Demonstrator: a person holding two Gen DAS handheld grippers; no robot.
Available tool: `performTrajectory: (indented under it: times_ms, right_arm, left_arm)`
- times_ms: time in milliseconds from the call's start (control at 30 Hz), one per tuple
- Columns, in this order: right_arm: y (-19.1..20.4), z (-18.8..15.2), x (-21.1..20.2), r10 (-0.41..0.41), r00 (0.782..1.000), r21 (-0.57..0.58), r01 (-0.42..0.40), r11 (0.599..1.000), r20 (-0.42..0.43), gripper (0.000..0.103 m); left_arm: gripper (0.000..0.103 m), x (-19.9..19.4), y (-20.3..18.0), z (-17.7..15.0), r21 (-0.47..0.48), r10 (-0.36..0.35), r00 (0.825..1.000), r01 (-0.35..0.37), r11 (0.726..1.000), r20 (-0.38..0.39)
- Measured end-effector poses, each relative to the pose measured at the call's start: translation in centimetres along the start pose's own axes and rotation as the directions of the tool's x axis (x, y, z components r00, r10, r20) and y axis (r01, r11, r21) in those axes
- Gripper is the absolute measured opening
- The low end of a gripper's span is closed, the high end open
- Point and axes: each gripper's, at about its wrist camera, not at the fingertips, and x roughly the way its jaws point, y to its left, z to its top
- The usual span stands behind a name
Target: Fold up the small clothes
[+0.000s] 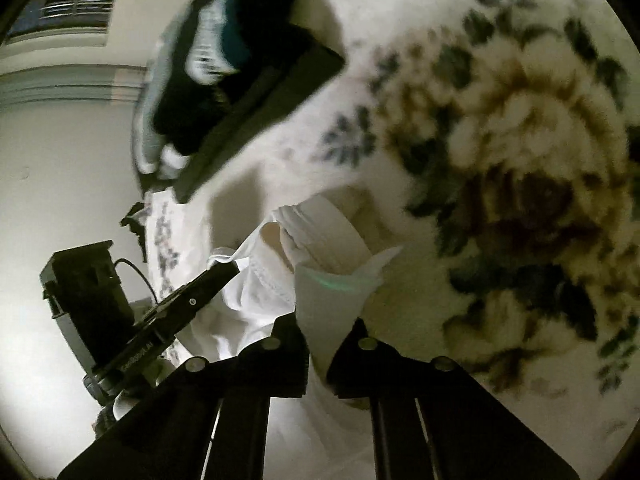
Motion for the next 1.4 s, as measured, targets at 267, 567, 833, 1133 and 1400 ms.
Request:
performTrajectory:
  times_ms: [267, 567, 833, 1133, 1400]
  right_arm:
    - [5.0, -5.1, -4.8, 0.078, 0.994, -0.134, -0.068, 0.989, 0.071, 0.007]
    - [4.5, -20.1, -4.4, 0.026, 0.985, -0.216, -0.062, 0.974, -0.168, 0.050]
    - [-2.2, -25.9, -5.5, 0.061, 0.983, 0.046, -0.053, 0.998, -0.176, 0.072]
    - [-2.8, -22.4, -2.8, -0.139, 0.990, 0.126, 0.139, 0.982, -0.011, 0.065]
    - [-3.7, -23.2, -4.5, -0.210, 0.977, 0.177, 0.211, 0.961, -0.021, 0.060]
  left_arm:
    - [0.008, -7.3, -3.7, -5.3, 0.033, -0.044, 0.992, 0.040, 0.999, 0.118]
    - [0.061, -11.6, -1.9, -20.7, -0.213, -0.095, 0.987, 0.066, 0.975, -0.131]
    - [0.061, -12.6, 2.1, -21.8, -0.383, -0.012, 0.991, -0.042, 0.923, -0.137]
    - [0.061, -4.0, 1.3, -18.2, -0.160, 0.199, 0.955, -0.237, 0.958, -0.219]
    - [0.077, -10.2, -0.5, -20.5, -0.196, 0.184, 0.972, -0.211, 0.958, -0.147]
